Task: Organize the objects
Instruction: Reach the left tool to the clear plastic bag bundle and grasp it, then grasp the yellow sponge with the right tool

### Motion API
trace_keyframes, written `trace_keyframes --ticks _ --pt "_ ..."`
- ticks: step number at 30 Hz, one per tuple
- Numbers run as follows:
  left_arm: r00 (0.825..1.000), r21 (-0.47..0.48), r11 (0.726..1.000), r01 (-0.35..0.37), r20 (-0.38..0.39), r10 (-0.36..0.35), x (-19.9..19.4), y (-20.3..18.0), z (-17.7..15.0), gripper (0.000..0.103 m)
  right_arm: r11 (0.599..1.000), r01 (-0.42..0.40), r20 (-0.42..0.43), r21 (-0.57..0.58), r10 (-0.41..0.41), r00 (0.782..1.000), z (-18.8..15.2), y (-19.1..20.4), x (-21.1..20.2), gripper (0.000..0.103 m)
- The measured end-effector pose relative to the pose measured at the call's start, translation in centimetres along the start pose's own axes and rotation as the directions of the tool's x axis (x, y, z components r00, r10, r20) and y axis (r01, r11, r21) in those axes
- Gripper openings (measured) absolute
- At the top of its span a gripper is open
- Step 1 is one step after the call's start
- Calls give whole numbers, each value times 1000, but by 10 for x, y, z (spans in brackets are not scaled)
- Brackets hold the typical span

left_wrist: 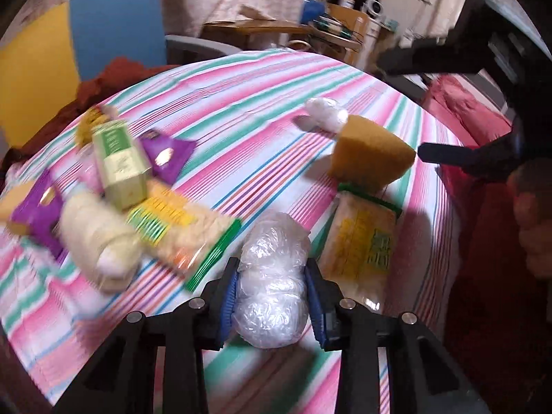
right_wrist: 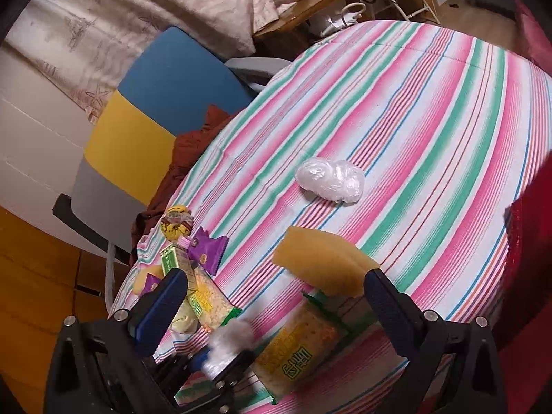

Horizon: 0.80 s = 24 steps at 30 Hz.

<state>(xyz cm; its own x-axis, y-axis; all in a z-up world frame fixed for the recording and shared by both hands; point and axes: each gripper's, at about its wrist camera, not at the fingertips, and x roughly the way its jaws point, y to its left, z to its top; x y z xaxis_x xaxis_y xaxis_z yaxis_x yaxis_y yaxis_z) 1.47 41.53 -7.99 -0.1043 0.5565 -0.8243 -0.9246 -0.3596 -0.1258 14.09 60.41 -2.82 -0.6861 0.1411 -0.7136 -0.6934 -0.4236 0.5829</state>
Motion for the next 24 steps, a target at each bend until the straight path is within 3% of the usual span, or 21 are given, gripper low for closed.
trace_keyframes --ticks 6,10,16,24 --pt "998 -84 996 -42 45 46 -35 18 -29 36 999 32 -4 41 -32 999 1 -6 2 103" --pt "995 -120 988 -96 26 100 -35 32 -49 36 994 89 -16 57 -88 996 2 -8 5 103" --pt "995 -134 987 -87 37 92 -33 40 -59 36 980 185 -56 67 -182 982 5 -13 13 103" --pt "996 -174 983 -63 44 71 -31 43 -60 36 958 287 -86 -1 -286 954 11 -1 40 103"
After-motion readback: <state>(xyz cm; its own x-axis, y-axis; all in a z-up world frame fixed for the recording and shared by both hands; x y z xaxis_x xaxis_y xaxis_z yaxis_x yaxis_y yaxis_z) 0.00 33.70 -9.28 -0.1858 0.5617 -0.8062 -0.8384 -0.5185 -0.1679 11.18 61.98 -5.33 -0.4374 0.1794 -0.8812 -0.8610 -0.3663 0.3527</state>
